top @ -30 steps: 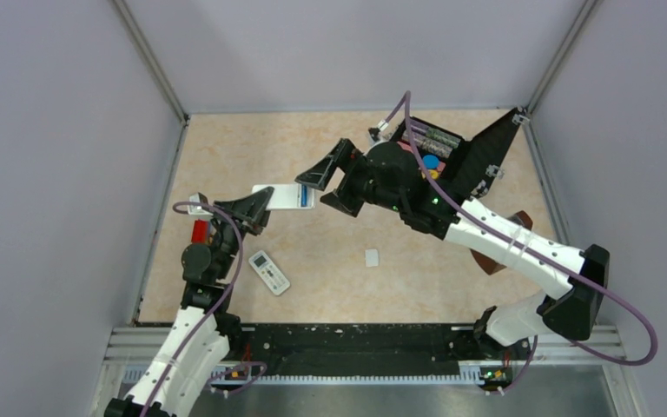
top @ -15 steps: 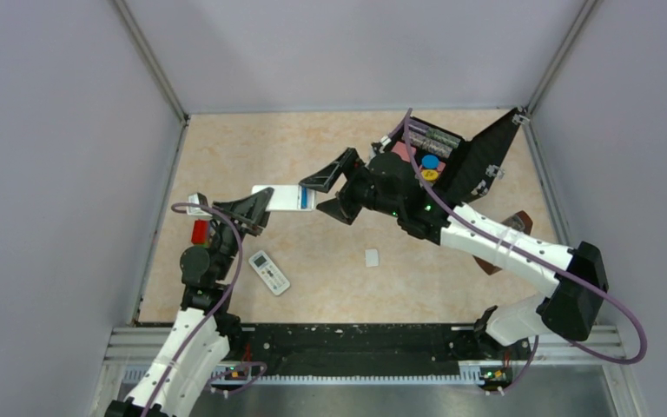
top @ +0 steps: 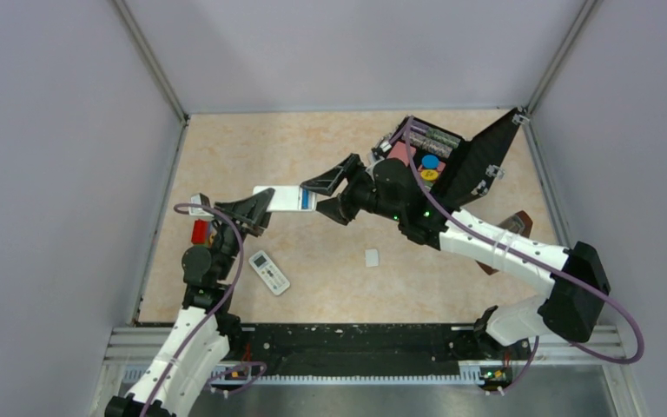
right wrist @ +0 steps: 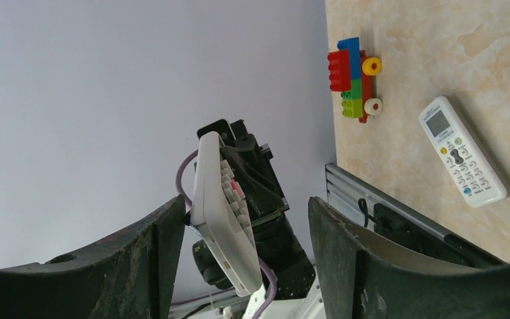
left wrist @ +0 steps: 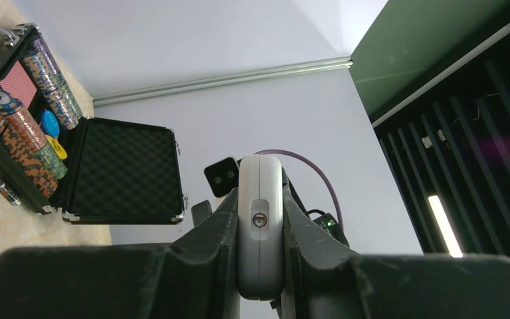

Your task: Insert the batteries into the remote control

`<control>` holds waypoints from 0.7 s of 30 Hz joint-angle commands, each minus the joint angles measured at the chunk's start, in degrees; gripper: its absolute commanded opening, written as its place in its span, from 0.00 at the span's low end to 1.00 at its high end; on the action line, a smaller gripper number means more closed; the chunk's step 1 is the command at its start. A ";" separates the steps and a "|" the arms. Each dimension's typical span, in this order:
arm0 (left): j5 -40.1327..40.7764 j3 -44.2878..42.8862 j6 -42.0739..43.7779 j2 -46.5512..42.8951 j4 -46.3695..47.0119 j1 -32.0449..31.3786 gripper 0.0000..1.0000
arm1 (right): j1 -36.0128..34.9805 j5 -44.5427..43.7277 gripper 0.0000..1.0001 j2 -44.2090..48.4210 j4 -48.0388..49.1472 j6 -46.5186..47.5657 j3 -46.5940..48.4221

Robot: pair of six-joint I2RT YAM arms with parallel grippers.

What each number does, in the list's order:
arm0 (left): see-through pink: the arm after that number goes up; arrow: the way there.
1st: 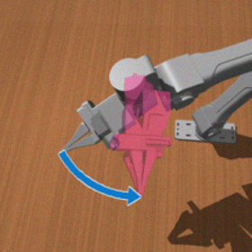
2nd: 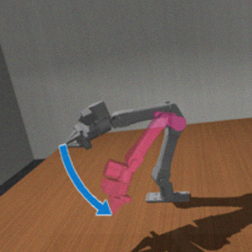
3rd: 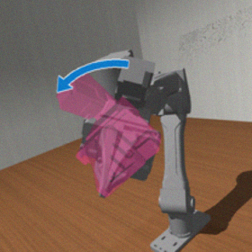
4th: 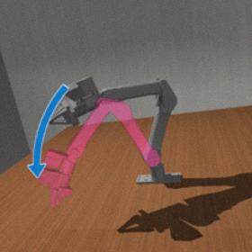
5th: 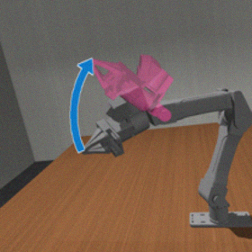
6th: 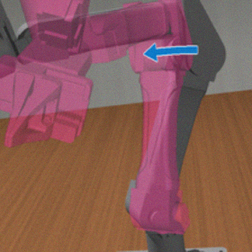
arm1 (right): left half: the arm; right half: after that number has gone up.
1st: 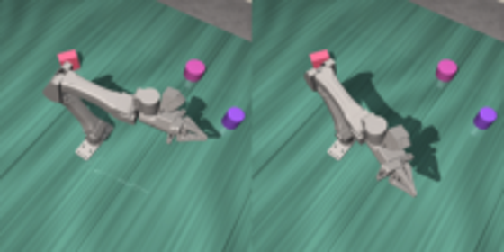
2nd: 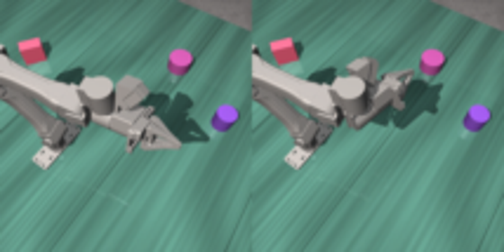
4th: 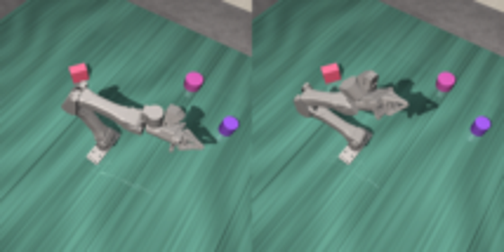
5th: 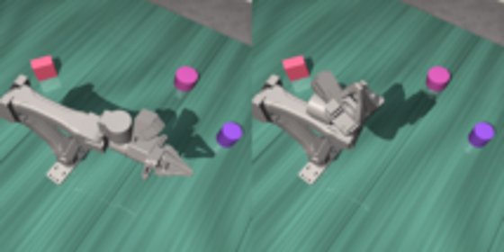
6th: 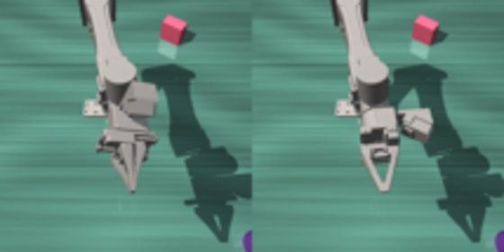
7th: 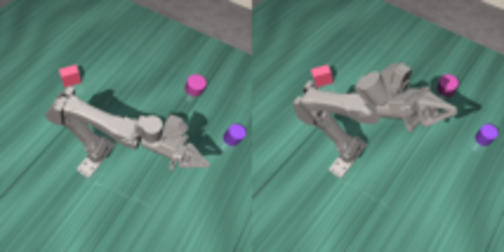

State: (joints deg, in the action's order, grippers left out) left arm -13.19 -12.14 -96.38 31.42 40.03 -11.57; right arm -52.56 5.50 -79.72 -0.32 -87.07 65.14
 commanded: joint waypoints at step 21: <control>1.90 -3.04 1.08 6.51 20.93 0.10 0.00 | -0.39 6.86 0.50 0.14 4.53 -4.32 -2.88</control>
State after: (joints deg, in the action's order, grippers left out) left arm -13.02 -12.16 -95.90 37.58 50.57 -11.70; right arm -52.31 8.40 -79.50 5.50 -91.13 64.10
